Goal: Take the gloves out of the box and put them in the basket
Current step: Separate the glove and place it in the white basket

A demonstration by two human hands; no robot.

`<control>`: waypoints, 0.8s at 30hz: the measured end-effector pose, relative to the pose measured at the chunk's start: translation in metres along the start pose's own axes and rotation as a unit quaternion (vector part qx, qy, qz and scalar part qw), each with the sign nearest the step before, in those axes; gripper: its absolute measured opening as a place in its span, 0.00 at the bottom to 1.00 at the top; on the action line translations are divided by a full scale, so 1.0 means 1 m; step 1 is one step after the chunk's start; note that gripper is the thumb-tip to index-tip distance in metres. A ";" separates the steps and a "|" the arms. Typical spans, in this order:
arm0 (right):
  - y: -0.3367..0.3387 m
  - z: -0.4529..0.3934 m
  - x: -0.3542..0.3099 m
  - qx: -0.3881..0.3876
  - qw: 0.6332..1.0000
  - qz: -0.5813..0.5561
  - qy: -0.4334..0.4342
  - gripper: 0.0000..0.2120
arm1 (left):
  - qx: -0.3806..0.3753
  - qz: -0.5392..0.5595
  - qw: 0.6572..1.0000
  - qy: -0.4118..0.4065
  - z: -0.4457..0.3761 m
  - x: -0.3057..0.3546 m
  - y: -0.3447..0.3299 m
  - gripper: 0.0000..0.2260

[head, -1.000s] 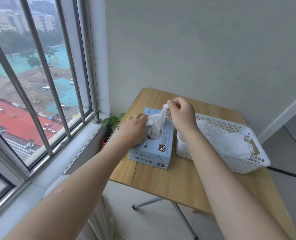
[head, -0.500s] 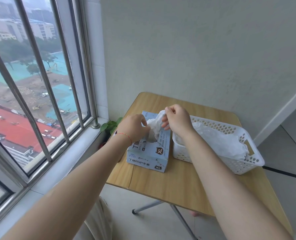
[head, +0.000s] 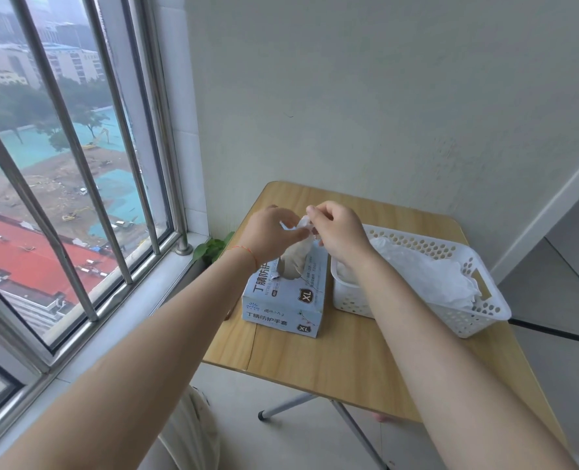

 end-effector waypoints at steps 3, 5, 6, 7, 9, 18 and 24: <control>0.003 -0.001 0.008 -0.013 1.000 -0.024 -0.013 0.14 | -0.012 0.050 0.998 0.019 -0.004 -0.006 0.005 0.13; -0.004 -0.001 0.012 -0.079 0.997 -0.004 -0.007 0.18 | -0.030 0.064 0.997 0.022 -0.003 -0.007 0.007 0.14; -0.008 -0.001 0.012 -0.107 0.994 0.007 -0.002 0.16 | -0.043 0.069 0.996 0.025 -0.003 -0.007 0.008 0.13; -0.012 -0.001 0.012 -0.120 0.993 0.012 -0.001 0.12 | -0.052 0.075 0.995 0.028 -0.002 -0.007 0.009 0.13; -0.014 -0.003 0.014 -0.105 0.994 0.015 -0.004 0.06 | -0.045 0.088 0.994 0.036 -0.004 -0.011 0.013 0.10; -0.018 0.000 0.014 -0.111 0.992 0.046 -0.026 0.09 | -0.036 0.185 0.980 0.065 -0.006 -0.008 0.020 0.09; -0.018 -0.011 0.013 -0.095 0.985 0.147 0.002 0.07 | -0.065 0.137 0.988 0.037 -0.005 -0.005 0.014 0.11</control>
Point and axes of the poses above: each hand's wrist, its own z-axis away from the middle knuckle, its own y-axis out of the back of the hand, x = y × z, the point moved 7 cm from there along -z, towards the middle knuckle, and after that the axes turned 10 degrees about y, right-handed, at the moved point
